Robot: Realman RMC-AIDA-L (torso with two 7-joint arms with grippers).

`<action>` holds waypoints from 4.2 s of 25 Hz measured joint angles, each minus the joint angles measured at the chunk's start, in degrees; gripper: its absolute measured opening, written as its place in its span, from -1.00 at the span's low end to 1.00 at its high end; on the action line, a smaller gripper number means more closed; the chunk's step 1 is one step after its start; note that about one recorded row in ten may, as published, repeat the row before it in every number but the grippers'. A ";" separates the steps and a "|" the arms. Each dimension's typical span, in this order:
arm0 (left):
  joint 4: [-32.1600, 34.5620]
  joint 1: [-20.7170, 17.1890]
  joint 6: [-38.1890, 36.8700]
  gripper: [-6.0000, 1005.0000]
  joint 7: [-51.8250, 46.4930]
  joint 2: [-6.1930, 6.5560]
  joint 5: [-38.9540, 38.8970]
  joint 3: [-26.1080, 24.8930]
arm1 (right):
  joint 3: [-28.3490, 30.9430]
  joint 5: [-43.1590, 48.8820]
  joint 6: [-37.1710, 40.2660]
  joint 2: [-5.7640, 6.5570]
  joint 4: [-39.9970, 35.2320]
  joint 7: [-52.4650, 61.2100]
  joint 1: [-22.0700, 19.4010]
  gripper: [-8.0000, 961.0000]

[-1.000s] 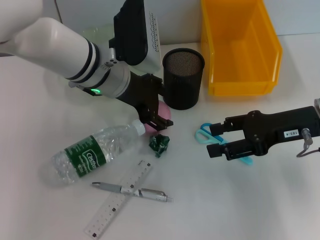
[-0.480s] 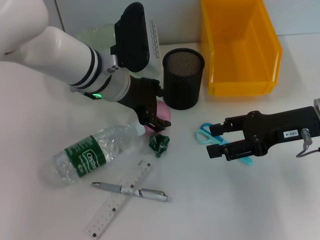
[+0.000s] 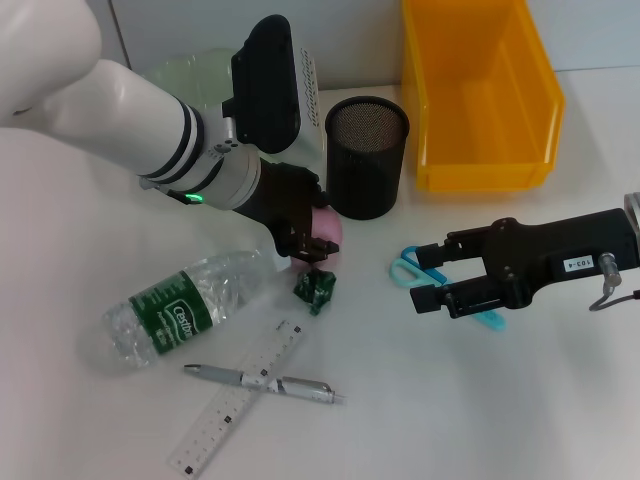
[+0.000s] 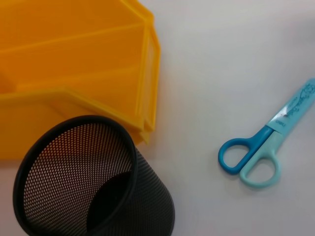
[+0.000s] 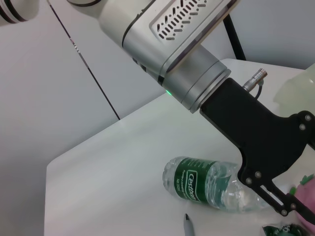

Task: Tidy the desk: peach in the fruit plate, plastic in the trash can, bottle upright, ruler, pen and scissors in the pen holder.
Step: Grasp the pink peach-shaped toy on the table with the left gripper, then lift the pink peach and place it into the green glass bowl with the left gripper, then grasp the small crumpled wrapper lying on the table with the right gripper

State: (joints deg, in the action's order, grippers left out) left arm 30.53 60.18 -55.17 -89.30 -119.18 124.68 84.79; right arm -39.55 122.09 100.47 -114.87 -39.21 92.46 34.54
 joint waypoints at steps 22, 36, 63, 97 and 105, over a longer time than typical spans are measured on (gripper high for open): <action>8.03 -4.16 -1.69 -0.60 -3.22 0.44 -1.73 -1.23 | 0.00 0.08 0.05 0.00 -0.09 0.00 -0.12 0.47; 25.12 -13.34 -9.41 -0.77 -8.51 0.58 -1.96 -14.06 | 0.00 0.70 0.02 -0.10 -0.12 0.00 -0.01 0.46; 3.08 -13.52 28.46 -0.79 -5.02 0.11 -24.33 -13.18 | -0.10 0.69 0.09 -0.35 -0.13 -0.47 0.27 0.45; 17.64 -26.41 -30.58 0.68 -10.16 5.55 -29.06 -31.74 | -0.71 0.69 0.48 0.19 -1.74 -0.70 -0.35 0.43; 18.32 -31.66 -38.91 0.68 -8.51 5.54 -28.15 -31.23 | -0.79 1.51 0.16 0.27 -2.73 -1.33 -0.19 0.42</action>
State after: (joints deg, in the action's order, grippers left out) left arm 48.85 28.52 -94.08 -97.81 -113.64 96.53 53.56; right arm -40.34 123.60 100.63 -114.60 -41.94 91.14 34.35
